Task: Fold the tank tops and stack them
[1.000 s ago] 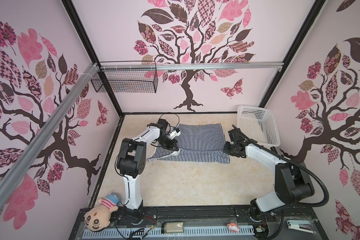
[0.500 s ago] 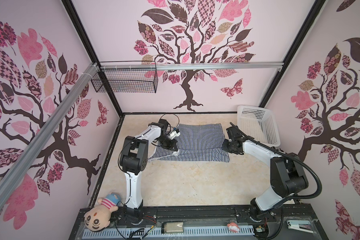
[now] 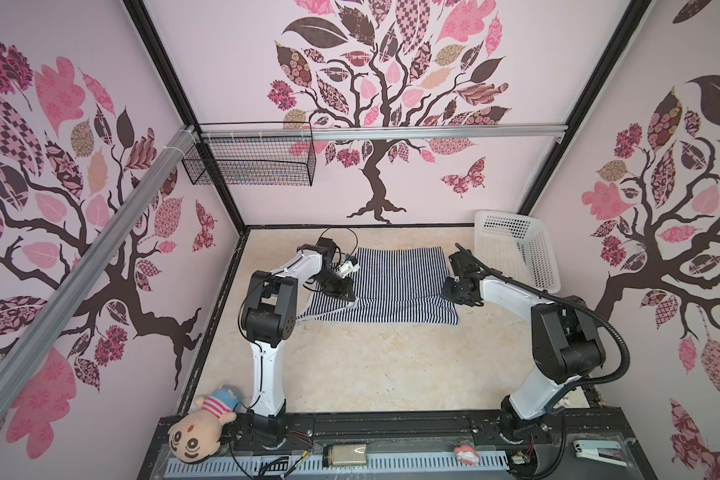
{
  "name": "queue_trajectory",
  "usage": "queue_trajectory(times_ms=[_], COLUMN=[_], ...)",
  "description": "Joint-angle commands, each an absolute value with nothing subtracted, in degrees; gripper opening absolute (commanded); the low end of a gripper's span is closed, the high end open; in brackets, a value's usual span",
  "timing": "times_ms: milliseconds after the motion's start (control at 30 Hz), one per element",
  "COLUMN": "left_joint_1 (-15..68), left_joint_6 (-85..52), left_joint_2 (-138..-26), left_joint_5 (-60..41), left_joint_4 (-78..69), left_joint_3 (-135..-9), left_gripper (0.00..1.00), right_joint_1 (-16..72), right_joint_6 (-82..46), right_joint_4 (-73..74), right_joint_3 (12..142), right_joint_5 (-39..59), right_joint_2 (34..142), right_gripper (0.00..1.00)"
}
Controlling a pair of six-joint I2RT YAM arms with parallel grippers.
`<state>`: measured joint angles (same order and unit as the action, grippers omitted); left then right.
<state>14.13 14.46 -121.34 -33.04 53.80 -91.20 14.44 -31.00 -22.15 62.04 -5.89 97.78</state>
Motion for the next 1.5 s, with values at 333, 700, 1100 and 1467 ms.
queue_trajectory(times_ms=[333,700,1100,1467], left_joint_1=[12.83,13.14,15.41,16.52], left_joint_6=[11.58,11.89,11.29,9.75], left_joint_2=[-120.14,-118.72,-121.55,-121.79], left_joint_5=[-34.69,-37.98,-36.40,-30.50], left_joint_4=[50.72,51.74,51.80,50.39], left_joint_3=[-91.93,-90.41,-91.49,-90.93], left_gripper=[0.24,0.49,0.50,0.48], right_joint_1=[13.97,13.97,15.02,15.60], right_joint_6=[-29.47,-29.60,-31.72,-31.89], right_joint_4=[-23.41,-26.17,-25.35,-27.29], right_joint_3=[66.73,66.66,56.22,53.60], right_joint_5=[-8.38,-8.11,0.09,1.39], right_joint_2=[100.96,98.03,83.06,77.52], right_gripper=[0.19,0.45,0.48,0.48])
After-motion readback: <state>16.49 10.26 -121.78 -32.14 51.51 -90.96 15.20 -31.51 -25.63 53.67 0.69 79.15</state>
